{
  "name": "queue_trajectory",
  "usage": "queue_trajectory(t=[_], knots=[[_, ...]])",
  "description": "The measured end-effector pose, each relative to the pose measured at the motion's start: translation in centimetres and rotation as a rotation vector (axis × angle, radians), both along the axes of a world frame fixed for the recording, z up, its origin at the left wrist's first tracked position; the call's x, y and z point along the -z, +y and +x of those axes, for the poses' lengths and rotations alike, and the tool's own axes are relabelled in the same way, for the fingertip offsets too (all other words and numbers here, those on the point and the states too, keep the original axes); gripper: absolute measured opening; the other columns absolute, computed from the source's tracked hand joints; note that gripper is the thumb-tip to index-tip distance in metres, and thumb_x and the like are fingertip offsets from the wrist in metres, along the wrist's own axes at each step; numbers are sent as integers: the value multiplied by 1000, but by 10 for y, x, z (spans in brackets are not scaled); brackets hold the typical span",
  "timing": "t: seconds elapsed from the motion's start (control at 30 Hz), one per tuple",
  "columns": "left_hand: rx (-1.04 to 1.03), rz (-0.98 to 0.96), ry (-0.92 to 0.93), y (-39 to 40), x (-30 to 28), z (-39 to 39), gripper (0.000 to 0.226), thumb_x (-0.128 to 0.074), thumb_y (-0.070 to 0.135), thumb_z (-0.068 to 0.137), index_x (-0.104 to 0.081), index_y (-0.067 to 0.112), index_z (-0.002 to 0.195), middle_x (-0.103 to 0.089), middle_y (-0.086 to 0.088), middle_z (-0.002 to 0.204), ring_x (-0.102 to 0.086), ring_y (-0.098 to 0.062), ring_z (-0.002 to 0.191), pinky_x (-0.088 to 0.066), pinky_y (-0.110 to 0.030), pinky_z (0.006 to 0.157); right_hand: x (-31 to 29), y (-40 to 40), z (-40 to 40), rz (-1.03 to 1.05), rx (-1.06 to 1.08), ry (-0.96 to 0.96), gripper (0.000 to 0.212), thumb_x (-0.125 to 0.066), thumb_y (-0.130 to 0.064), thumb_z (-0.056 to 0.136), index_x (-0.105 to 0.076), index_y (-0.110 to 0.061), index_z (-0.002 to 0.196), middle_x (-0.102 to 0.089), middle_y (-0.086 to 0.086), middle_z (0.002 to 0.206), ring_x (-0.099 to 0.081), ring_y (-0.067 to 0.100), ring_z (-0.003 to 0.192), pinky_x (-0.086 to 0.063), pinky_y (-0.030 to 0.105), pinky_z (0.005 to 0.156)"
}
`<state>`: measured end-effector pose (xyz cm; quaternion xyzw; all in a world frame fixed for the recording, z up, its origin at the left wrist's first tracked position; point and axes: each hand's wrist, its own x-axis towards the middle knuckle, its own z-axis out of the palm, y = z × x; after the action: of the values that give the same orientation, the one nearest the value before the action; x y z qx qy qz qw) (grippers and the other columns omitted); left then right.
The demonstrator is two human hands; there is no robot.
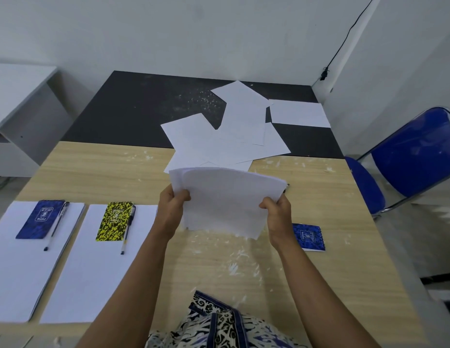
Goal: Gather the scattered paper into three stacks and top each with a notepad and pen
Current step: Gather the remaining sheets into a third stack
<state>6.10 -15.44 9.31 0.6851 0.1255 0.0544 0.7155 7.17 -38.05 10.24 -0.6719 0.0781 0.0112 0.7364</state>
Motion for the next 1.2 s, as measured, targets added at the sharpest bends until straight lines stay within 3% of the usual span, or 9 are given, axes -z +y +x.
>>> queue_trajectory(t=[0.3, 0.4, 0.5, 0.6, 0.7, 0.8, 0.9, 1.03, 1.2], knots=[[39, 16, 35, 1, 4, -2, 31, -47, 16, 70, -64, 16, 97, -62, 1, 90, -54, -14, 81, -43, -28, 70, 7, -1, 0, -24, 2, 21, 29, -47, -10, 69, -58, -17, 95, -56, -7, 81, -50, 12, 76, -42, 23, 65], [68, 35, 82, -11, 2, -6, 25, -49, 18, 69, -62, 15, 90, -60, 0, 85, -54, -14, 78, -43, -26, 66, 9, 7, -2, 2, -20, 73, 35, -49, -12, 66, -58, -20, 100, -58, -6, 83, -53, 13, 78, -45, 23, 65], [84, 62, 81, -21, -5, -8, 20, -46, 21, 71, -61, 18, 85, -59, 2, 81, -55, -10, 73, -42, -22, 61, 6, 13, -2, 15, -62, 73, 27, -47, -11, 72, -59, -20, 94, -60, -8, 78, -56, 9, 70, -44, 21, 58], [30, 22, 52, -16, -6, -4, 22, -42, 22, 77, -61, 15, 86, -59, 2, 82, -55, -10, 74, -42, -24, 65, 3, 10, 2, 31, 3, 61, 24, -43, 3, 86, -55, -18, 83, -56, -9, 72, -53, 3, 61, -41, 19, 55], [-6, 17, 20, -11, -3, -2, 25, -42, 18, 81, -62, 16, 96, -61, 2, 88, -56, -10, 79, -44, -26, 70, 4, 6, 3, 38, 29, 47, 23, -42, 4, 86, -55, -16, 85, -57, -7, 78, -54, 6, 67, -43, 17, 56], [6, 59, 74, -13, 7, -5, 33, -45, 5, 87, -56, 18, 115, -62, 4, 102, -57, -12, 92, -45, -24, 71, 18, 7, 2, -6, -25, 97, 24, -46, -6, 81, -55, -14, 102, -59, 0, 93, -56, 14, 82, -45, 23, 65], [44, 137, 150, -13, 24, -9, 42, -45, 2, 91, -48, 19, 129, -59, 2, 118, -56, -14, 107, -45, -24, 76, 31, 8, 0, -95, -52, 194, 26, -43, -5, 91, -51, -21, 109, -59, -1, 100, -56, 19, 92, -45, 29, 72], [58, 194, 148, -10, 33, -11, 34, -48, 7, 95, -51, 19, 127, -62, 2, 118, -59, -13, 106, -48, -27, 81, 39, 7, 1, -176, -92, 205, 26, -46, -11, 95, -48, -29, 114, -61, -9, 106, -59, 12, 97, -48, 29, 77], [-48, 221, 265, -9, 37, -5, 29, -49, 4, 95, -49, 7, 123, -59, -3, 112, -58, -19, 98, -45, -26, 74, 50, 7, 15, -306, -126, 224, 16, -53, -13, 92, -52, -14, 109, -61, 4, 103, -58, 21, 89, -44, 30, 73]])
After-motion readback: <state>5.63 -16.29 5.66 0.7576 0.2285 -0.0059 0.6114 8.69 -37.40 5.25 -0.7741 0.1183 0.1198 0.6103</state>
